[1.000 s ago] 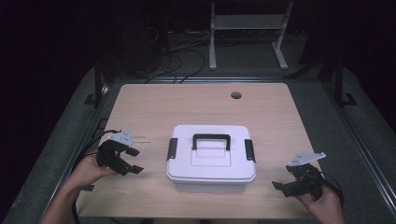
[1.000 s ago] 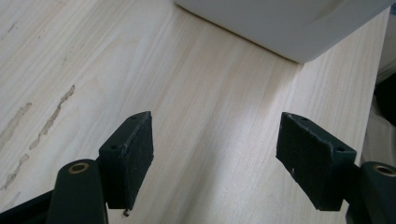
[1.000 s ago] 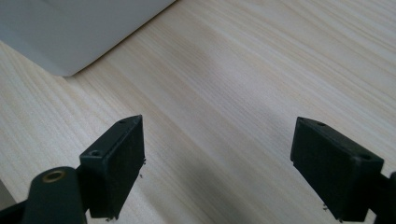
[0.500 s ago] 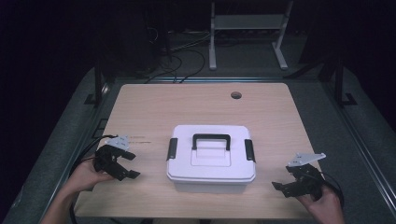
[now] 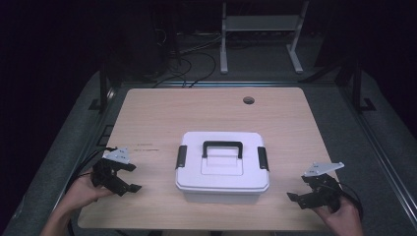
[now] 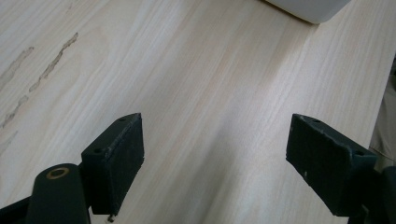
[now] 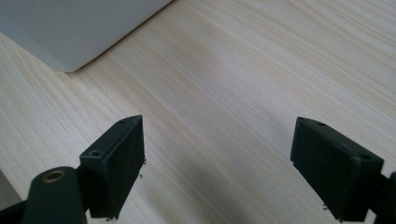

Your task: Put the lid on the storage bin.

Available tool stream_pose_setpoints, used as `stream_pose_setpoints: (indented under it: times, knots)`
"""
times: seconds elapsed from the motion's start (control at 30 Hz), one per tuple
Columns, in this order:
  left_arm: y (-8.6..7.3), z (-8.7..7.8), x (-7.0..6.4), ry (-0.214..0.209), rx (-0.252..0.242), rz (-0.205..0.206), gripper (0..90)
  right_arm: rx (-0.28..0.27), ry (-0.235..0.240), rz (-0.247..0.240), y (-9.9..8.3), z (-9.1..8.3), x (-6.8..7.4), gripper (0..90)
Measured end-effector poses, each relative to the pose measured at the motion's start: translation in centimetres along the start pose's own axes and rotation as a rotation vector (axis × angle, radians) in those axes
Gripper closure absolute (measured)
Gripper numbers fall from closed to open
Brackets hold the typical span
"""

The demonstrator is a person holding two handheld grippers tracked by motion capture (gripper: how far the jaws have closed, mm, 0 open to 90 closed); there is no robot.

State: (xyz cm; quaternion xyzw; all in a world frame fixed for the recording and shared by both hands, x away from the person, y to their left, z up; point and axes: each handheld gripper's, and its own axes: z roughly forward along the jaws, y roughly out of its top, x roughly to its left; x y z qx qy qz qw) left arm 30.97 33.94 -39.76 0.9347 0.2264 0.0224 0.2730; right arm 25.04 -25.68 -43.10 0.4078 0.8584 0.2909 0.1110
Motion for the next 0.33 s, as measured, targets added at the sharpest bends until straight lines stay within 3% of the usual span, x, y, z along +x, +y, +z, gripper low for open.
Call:
stream_pose_setpoints:
  times: [0.17, 0.33]
  knots:
    - [-0.66, -0.17, -0.28, 0.023, -0.006, -0.005, 17.8, -0.005, -0.002, 0.001, -0.18, -0.21, 0.03, 17.2]
    - [-0.32, -0.49, -0.52, 0.055, -0.021, 0.000, 16.9, -0.007, -0.001, -0.011, -0.24, -0.37, 0.37, 17.2]
